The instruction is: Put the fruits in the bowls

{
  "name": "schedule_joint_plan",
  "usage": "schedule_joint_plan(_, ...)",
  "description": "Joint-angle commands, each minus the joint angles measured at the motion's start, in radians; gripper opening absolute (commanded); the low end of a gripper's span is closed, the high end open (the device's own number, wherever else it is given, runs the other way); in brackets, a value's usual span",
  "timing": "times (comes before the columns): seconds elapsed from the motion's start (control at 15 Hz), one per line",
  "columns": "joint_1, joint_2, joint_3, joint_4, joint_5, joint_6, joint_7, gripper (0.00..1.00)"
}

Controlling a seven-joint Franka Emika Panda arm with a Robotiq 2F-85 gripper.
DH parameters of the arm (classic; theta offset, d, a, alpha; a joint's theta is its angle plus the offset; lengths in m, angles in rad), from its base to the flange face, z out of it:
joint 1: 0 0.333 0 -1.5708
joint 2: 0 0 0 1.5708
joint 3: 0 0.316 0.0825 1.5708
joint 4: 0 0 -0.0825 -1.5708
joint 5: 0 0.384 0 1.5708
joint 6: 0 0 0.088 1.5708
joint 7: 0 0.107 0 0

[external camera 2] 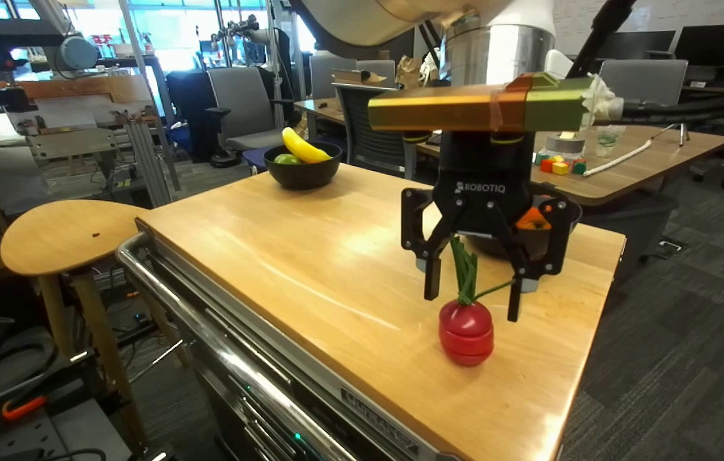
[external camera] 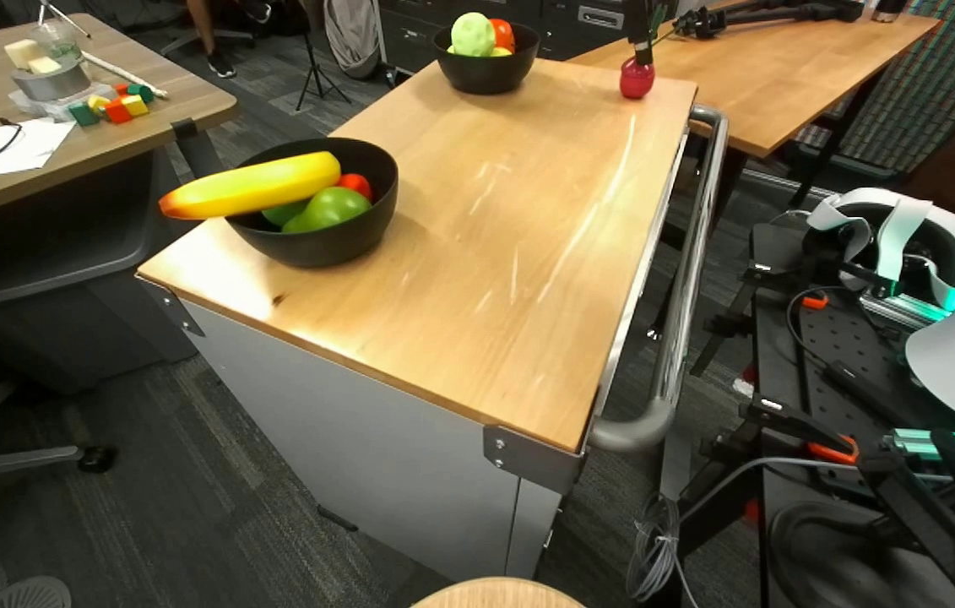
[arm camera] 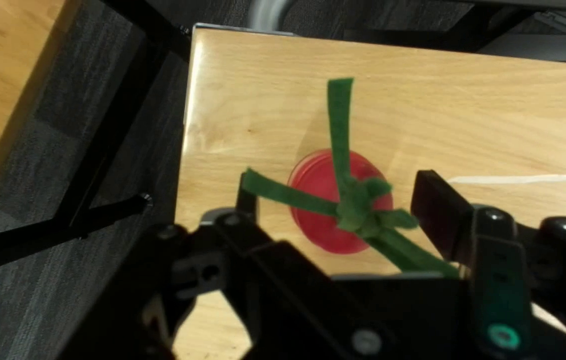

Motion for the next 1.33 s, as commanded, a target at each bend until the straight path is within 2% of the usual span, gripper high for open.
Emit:
schedule_joint_plan(0.0,0.013,-0.037,-0.006,-0.024,-0.030,-0.025,0.012,0.46)
schedule_joint_plan(0.4,0.014,-0.055,0.006,-0.009,-0.002,-0.062,-0.013,0.01)
schedule_joint_plan(0.6,0.010,-0.109,0.017,0.008,0.055,-0.086,-0.055,0.00)
schedule_joint_plan(0.67,0.008,-0.128,0.020,0.020,0.086,-0.086,-0.066,0.03)
schedule_joint_plan(0.87,0.006,-0.172,0.022,0.101,0.229,-0.109,-0.098,0.03)
schedule_joint_plan(1.07,0.012,-0.135,0.016,0.232,0.350,-0.126,-0.076,0.03)
schedule_joint_plan(1.27,0.017,-0.048,0.017,0.345,0.380,-0.123,-0.019,0.03)
